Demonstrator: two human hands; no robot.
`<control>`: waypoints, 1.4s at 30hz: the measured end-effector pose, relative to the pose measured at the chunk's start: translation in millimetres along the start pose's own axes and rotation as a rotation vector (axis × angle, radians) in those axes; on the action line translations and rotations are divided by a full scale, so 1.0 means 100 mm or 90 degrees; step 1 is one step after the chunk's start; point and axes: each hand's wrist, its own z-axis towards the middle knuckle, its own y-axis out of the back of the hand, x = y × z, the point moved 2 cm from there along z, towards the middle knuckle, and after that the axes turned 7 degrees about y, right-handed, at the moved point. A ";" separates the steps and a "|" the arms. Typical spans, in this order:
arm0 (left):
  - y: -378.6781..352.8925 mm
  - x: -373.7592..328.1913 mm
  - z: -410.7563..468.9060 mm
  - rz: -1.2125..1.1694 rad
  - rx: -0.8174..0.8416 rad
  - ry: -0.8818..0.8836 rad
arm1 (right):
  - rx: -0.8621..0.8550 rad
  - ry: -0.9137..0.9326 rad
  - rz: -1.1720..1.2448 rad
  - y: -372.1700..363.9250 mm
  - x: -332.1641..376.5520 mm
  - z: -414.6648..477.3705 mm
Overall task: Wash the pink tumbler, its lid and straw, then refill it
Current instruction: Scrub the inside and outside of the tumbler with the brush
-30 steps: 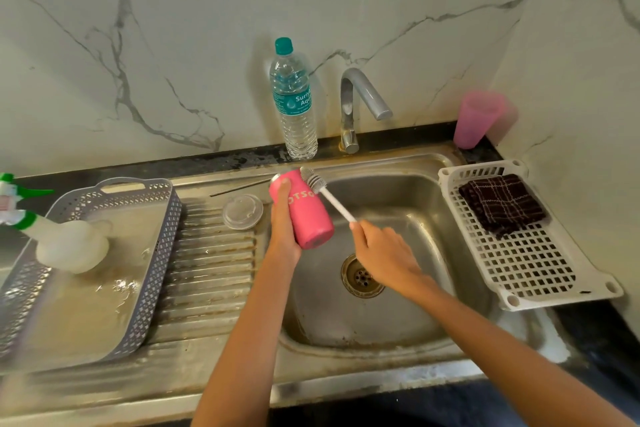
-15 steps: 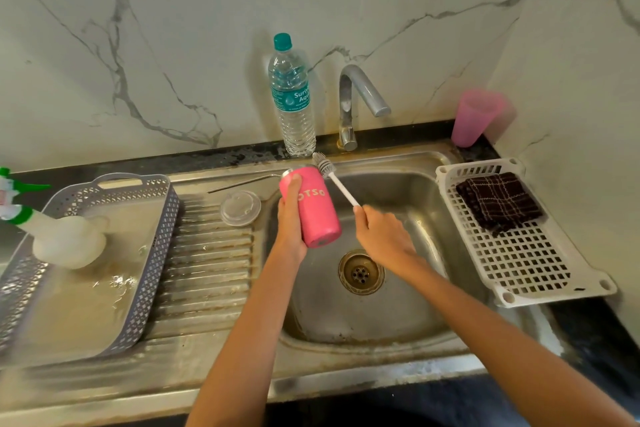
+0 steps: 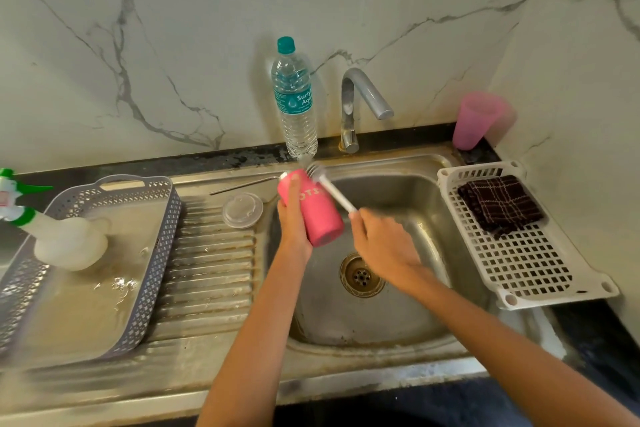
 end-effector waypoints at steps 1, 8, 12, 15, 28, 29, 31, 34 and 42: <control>0.03 -0.05 0.06 -0.039 -0.029 0.007 | 0.016 0.019 -0.037 -0.03 0.02 -0.12; 0.04 0.04 0.09 0.006 -0.020 0.001 | 0.003 -0.001 -0.008 -0.06 0.11 0.00; 0.10 -0.08 0.15 -0.028 -0.033 -0.016 | 0.007 0.005 0.007 -0.09 0.10 -0.02; 0.17 -0.18 0.17 -0.040 -0.047 -0.033 | 0.029 0.005 0.013 -0.11 0.06 -0.21; 0.18 -0.23 0.09 -0.012 0.003 -0.017 | 0.046 -0.022 0.055 -0.07 0.00 -0.21; 0.15 -0.19 0.04 0.011 0.026 -0.015 | 0.039 -0.027 0.059 -0.06 0.01 -0.14; 0.09 -0.08 -0.02 0.034 0.074 0.000 | 0.024 -0.049 0.067 -0.03 0.02 0.04; 0.06 -0.07 -0.06 0.015 0.070 0.000 | 0.012 -0.039 0.063 -0.03 0.02 0.12; 0.12 -0.15 -0.01 0.012 0.058 0.011 | 0.031 -0.041 0.060 -0.07 -0.06 -0.05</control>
